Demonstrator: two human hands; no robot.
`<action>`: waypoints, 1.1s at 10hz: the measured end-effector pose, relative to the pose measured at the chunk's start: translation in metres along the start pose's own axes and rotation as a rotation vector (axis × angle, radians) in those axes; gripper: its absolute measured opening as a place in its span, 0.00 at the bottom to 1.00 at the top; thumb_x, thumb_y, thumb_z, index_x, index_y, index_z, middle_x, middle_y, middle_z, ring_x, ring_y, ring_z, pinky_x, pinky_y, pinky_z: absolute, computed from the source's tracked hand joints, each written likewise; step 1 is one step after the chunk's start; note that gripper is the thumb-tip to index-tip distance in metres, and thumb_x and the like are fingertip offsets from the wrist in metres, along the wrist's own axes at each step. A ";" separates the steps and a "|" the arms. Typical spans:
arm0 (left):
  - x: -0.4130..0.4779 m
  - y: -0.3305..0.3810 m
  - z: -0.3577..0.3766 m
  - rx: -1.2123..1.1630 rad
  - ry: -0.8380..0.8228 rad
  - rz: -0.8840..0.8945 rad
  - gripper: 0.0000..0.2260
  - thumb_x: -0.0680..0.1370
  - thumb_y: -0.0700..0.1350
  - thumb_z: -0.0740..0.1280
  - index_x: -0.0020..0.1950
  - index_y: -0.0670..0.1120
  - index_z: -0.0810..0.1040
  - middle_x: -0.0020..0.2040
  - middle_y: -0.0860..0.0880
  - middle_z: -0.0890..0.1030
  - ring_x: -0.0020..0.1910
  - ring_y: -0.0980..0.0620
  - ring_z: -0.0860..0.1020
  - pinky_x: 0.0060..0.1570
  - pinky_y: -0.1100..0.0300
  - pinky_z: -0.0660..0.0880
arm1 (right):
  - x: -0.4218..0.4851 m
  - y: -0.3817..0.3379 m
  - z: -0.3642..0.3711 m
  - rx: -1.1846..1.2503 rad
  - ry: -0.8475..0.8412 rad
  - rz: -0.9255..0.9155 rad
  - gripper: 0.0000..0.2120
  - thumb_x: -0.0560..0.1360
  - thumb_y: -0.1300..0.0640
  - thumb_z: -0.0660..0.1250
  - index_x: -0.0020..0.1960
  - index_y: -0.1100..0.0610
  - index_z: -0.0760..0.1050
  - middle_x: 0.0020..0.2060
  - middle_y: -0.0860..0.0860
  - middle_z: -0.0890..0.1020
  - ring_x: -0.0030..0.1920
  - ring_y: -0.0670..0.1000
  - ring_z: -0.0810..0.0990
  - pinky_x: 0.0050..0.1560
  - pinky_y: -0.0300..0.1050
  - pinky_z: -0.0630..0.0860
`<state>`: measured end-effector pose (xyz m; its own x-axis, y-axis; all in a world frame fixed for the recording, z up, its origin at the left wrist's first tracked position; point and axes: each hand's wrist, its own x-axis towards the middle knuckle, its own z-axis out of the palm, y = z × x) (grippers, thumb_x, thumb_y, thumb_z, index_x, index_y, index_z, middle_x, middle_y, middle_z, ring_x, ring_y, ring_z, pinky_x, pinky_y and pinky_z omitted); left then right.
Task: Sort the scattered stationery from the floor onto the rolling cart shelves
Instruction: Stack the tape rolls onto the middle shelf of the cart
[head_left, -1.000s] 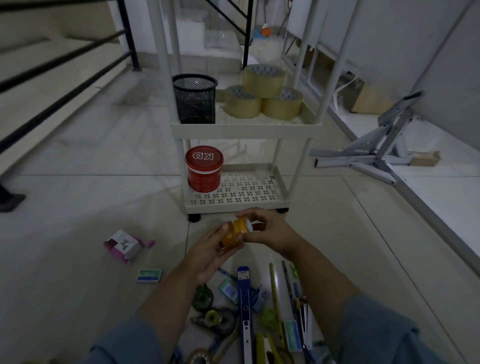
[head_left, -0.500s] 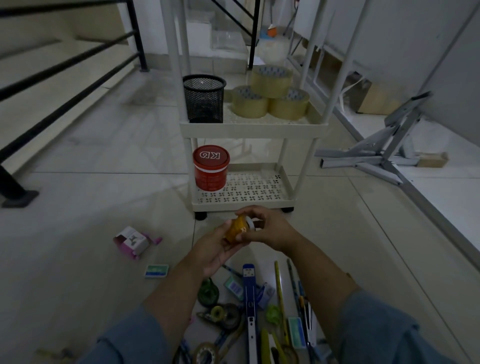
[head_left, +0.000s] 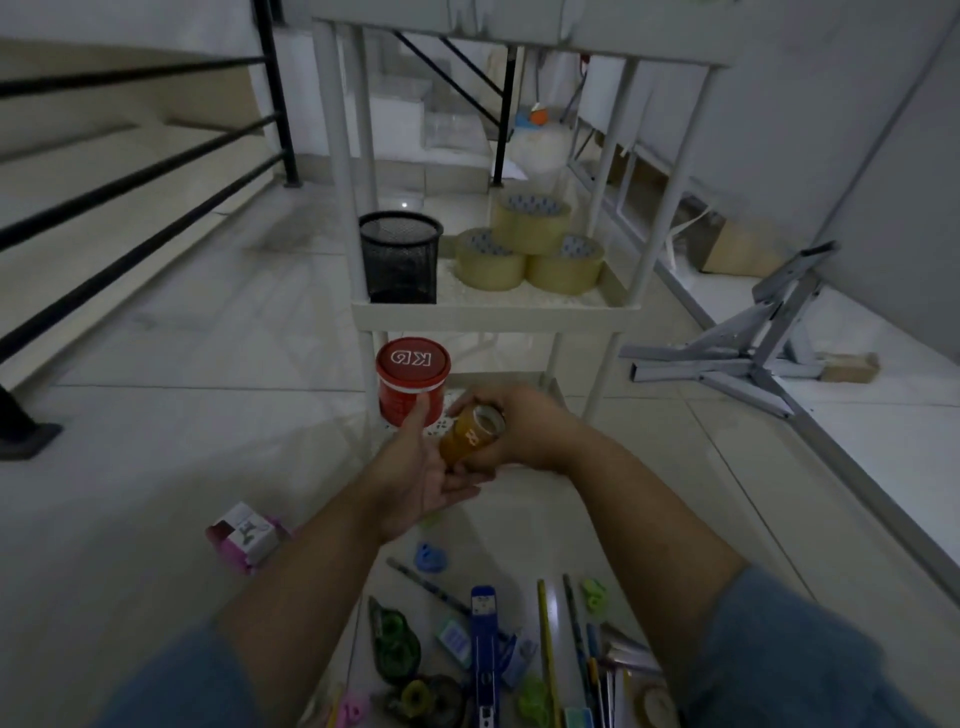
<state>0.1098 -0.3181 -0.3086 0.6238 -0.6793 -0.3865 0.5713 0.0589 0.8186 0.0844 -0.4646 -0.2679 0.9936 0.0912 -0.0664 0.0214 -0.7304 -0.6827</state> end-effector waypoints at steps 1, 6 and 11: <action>0.007 0.048 0.021 0.037 -0.041 0.084 0.36 0.76 0.68 0.41 0.64 0.45 0.73 0.58 0.42 0.80 0.56 0.45 0.78 0.59 0.55 0.71 | 0.009 -0.024 -0.049 -0.058 0.063 -0.028 0.24 0.62 0.61 0.78 0.57 0.53 0.76 0.51 0.49 0.78 0.49 0.47 0.76 0.42 0.34 0.74; 0.070 0.079 0.043 1.811 0.453 0.513 0.25 0.83 0.52 0.45 0.77 0.43 0.48 0.78 0.45 0.50 0.77 0.50 0.48 0.74 0.60 0.42 | 0.090 0.001 -0.145 -0.572 0.234 0.373 0.16 0.71 0.53 0.68 0.56 0.58 0.75 0.52 0.54 0.78 0.51 0.53 0.76 0.52 0.41 0.73; 0.067 0.078 0.041 1.788 0.446 0.564 0.27 0.82 0.55 0.46 0.77 0.43 0.47 0.78 0.45 0.49 0.77 0.51 0.47 0.73 0.61 0.39 | 0.097 0.015 -0.138 -0.417 0.349 0.483 0.21 0.72 0.57 0.67 0.64 0.61 0.71 0.61 0.57 0.75 0.61 0.56 0.75 0.61 0.44 0.72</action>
<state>0.1742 -0.3895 -0.2532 0.7491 -0.6280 0.2110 -0.6610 -0.7295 0.1757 0.1960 -0.5599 -0.1839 0.8788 -0.4771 -0.0068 -0.4573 -0.8381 -0.2974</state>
